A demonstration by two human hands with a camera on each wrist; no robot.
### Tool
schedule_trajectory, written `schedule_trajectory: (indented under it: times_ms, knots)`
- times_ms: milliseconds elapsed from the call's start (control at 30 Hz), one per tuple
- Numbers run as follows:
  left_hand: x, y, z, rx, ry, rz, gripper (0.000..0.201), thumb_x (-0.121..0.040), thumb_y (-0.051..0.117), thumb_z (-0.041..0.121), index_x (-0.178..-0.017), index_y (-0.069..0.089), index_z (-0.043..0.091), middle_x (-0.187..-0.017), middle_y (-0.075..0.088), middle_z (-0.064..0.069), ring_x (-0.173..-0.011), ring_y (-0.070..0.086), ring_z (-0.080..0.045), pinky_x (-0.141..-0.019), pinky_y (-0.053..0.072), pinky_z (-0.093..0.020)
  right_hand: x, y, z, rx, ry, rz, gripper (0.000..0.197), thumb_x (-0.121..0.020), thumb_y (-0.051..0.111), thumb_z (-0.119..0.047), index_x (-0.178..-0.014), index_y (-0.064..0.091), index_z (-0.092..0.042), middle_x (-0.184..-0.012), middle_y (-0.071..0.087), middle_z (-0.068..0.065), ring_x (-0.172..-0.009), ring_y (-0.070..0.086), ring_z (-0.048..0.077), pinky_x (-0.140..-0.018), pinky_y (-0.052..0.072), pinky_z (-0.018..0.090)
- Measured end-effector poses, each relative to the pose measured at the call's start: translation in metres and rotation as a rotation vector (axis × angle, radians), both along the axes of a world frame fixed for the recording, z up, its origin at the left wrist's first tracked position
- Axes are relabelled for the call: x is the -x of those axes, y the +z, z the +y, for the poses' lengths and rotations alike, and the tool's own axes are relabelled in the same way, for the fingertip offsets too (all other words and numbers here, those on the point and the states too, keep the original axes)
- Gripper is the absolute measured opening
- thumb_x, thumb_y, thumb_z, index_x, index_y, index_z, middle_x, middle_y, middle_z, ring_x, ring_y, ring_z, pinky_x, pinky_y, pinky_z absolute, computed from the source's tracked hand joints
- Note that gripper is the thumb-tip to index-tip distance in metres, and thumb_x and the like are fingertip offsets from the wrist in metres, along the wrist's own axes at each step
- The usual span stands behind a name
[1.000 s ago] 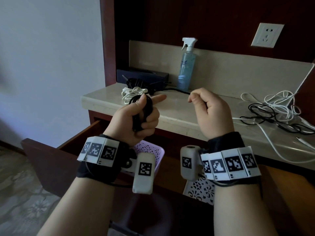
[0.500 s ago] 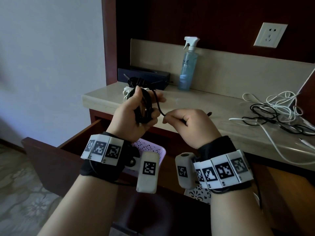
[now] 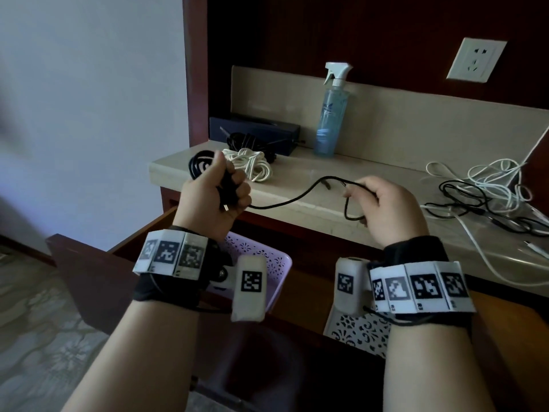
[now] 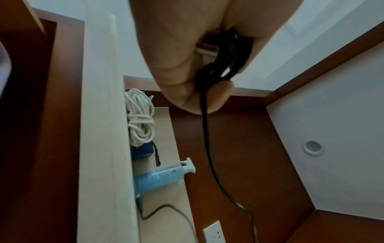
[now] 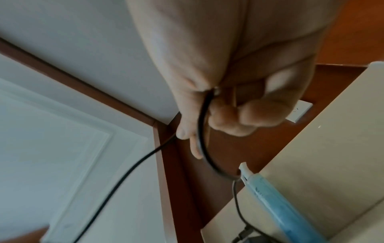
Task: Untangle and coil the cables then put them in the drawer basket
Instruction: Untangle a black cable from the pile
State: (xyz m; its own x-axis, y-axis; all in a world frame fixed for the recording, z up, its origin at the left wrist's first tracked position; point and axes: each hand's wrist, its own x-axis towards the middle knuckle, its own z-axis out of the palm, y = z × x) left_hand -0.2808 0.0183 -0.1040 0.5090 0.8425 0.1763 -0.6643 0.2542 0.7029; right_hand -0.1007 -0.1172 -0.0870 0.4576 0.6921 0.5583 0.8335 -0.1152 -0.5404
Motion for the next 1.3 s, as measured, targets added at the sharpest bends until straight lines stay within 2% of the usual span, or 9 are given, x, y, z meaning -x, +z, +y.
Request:
schedule_trajectory:
  times_ms: [167,300,500,633,767,900,1033,1167,1300]
  knots:
    - [-0.005,-0.001,-0.009,-0.033,-0.020,0.095,0.031,-0.092,0.051,0.037,-0.071,0.042,0.016,-0.057,0.040,0.004,-0.044,0.040,-0.008,-0.040,0.036,-0.018,0.009,0.007,-0.005,-0.209,0.148,0.119,0.013,-0.093,0.051,-0.017,-0.090,0.064,-0.017,-0.086,0.063,-0.003,-0.073,0.057,0.006,-0.073,0.048,0.020]
    - [-0.010,0.002,-0.018,-0.053,-0.035,0.139,0.038,-0.074,0.057,0.052,-0.069,0.041,0.018,-0.057,0.037,0.004,-0.044,0.038,-0.008,-0.042,0.035,-0.018,0.020,0.014,-0.013,-0.321,0.348,0.342,0.025,-0.096,0.045,-0.006,-0.084,0.058,-0.023,-0.073,0.062,-0.011,-0.045,0.045,0.002,-0.044,0.038,0.013]
    - [-0.012,-0.003,-0.019,-0.135,0.104,0.326,0.037,-0.087,0.052,0.050,-0.070,0.044,0.019,-0.058,0.041,0.004,-0.049,0.043,-0.008,-0.045,0.038,-0.019,0.024,0.023,-0.028,-0.303,0.393,-0.127,0.011,-0.086,0.056,-0.026,-0.090,0.067,-0.028,-0.073,0.058,-0.018,-0.066,0.050,0.001,-0.064,0.035,0.010]
    - [-0.016,-0.008,-0.032,-0.391,0.025,0.560,0.038,-0.088,0.047,0.049,-0.073,0.047,0.014,-0.061,0.048,0.003,-0.051,0.048,-0.011,-0.055,0.041,-0.024,0.033,0.030,-0.022,-0.366,0.426,-0.207,0.015,-0.086,0.054,-0.031,-0.095,0.066,-0.029,-0.072,0.056,-0.024,-0.070,0.053,-0.002,-0.066,0.037,0.012]
    - [-0.015,-0.009,-0.036,-0.654,-0.108,0.666,0.077,-0.062,0.052,0.083,-0.076,0.050,0.007,-0.061,0.049,-0.003,-0.051,0.046,-0.016,-0.054,0.038,-0.027,0.037,0.037,-0.014,-0.393,0.433,-0.127,0.011,-0.087,0.056,-0.027,-0.094,0.063,-0.031,-0.064,0.056,-0.035,-0.064,0.055,-0.004,-0.065,0.040,0.012]
    - [-0.011,-0.001,-0.040,-0.607,-0.359,0.531,0.095,-0.032,0.055,0.094,-0.077,0.051,0.011,-0.059,0.045,0.002,-0.043,0.039,-0.009,-0.040,0.033,-0.017,0.033,0.047,-0.005,-0.361,0.400,-0.100,0.013,-0.087,0.054,-0.029,-0.093,0.066,-0.030,-0.056,0.054,-0.031,-0.056,0.050,-0.001,-0.063,0.043,0.021]
    - [-0.009,0.009,-0.050,-0.786,-0.476,0.565,0.077,-0.049,0.069,0.080,-0.076,0.046,0.011,-0.054,0.042,0.007,-0.042,0.035,-0.006,-0.042,0.031,-0.017,0.034,0.053,0.004,-0.322,0.359,-0.152,0.015,-0.090,0.058,-0.023,-0.096,0.071,-0.019,-0.055,0.051,-0.040,-0.060,0.052,-0.013,-0.063,0.035,0.007]
    - [-0.008,0.015,-0.056,-0.764,-0.464,0.713,0.021,-0.068,0.066,0.020,-0.070,0.049,0.008,-0.044,0.041,0.004,-0.038,0.033,-0.010,-0.043,0.025,-0.023,0.033,0.058,0.010,-0.286,0.333,-0.161,0.014,-0.090,0.058,-0.023,-0.096,0.071,-0.021,-0.055,0.051,-0.041,-0.060,0.051,-0.014,-0.059,0.034,0.006]
    - [-0.004,0.015,-0.050,-0.538,-0.524,0.511,0.024,-0.081,0.050,0.032,-0.075,0.047,0.009,-0.054,0.037,0.000,-0.038,0.028,-0.008,-0.041,0.019,-0.021,0.016,0.057,0.010,-0.185,0.277,-0.142,0.013,-0.090,0.058,-0.029,-0.092,0.071,-0.026,-0.076,0.063,-0.024,-0.078,0.060,-0.002,-0.070,0.045,0.020]
